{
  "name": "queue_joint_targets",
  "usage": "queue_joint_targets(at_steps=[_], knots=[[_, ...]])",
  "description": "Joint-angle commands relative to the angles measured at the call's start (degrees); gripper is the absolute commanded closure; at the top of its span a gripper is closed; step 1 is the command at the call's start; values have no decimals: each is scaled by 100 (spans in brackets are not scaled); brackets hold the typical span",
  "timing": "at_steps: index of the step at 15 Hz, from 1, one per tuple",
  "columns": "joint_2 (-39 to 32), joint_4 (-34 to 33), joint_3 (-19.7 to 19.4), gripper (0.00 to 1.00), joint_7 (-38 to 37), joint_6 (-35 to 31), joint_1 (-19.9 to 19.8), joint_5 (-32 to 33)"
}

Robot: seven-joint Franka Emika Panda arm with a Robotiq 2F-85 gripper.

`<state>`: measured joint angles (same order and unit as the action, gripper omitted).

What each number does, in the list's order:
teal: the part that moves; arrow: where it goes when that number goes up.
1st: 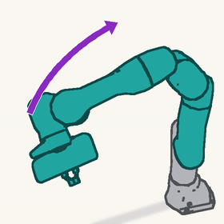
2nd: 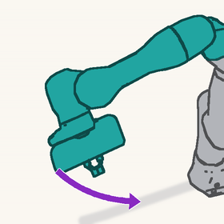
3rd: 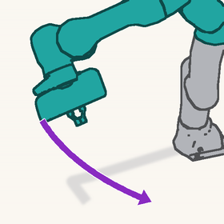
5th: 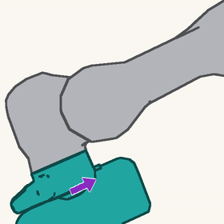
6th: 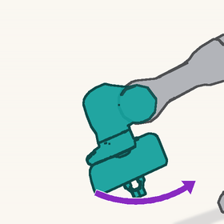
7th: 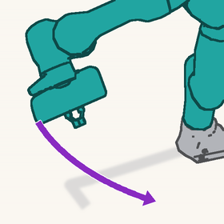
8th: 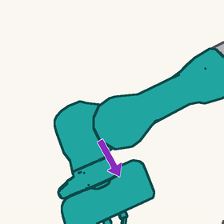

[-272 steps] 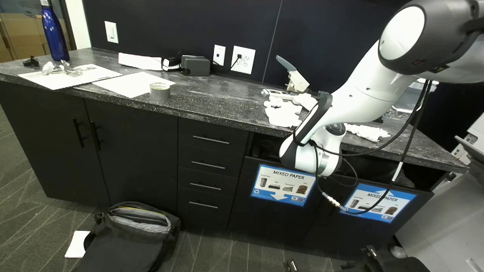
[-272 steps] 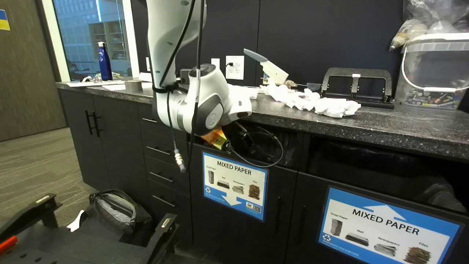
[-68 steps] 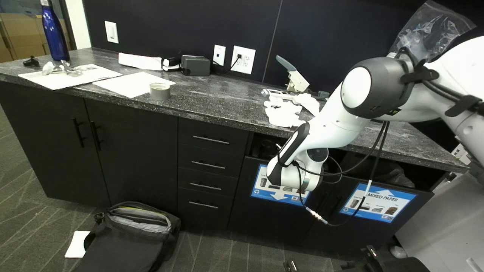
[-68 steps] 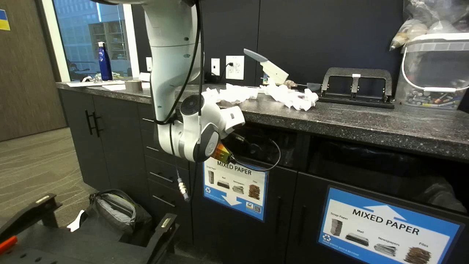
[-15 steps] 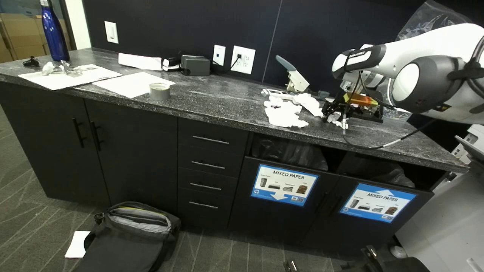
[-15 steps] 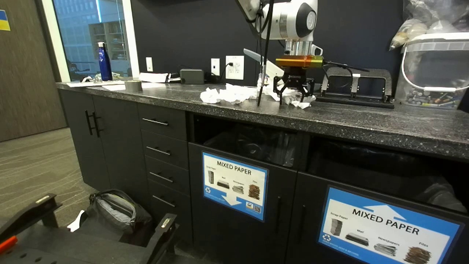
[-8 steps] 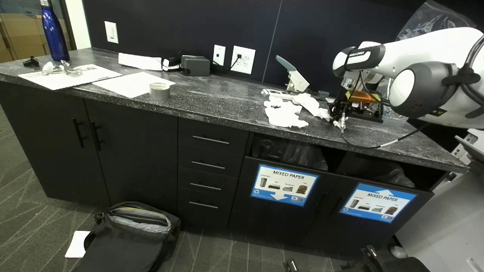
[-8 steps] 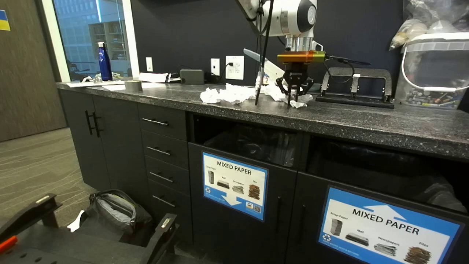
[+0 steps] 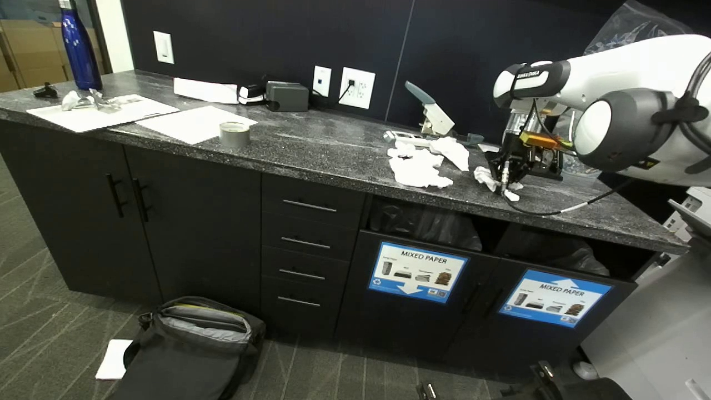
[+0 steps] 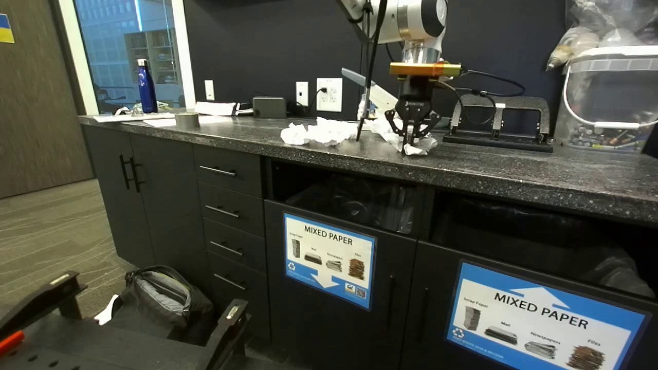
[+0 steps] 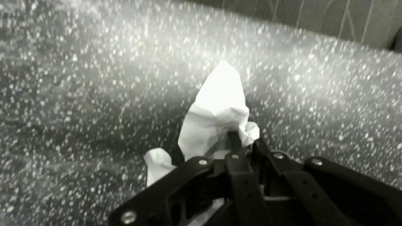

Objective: Put all the white pieces of paper in the left bin

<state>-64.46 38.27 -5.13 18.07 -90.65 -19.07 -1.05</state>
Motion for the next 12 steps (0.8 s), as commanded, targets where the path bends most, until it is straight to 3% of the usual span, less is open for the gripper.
queue_joint_targets(at_steps=[1,4,8,12], knots=[[193,280,85,90,246,1043,-42,-60],[244,396,67,90,13,1153,-5,-108],[626,1034,57,90,-142,209,68,-107],[1286,2209,43,89,77,-1515,141,-20]])
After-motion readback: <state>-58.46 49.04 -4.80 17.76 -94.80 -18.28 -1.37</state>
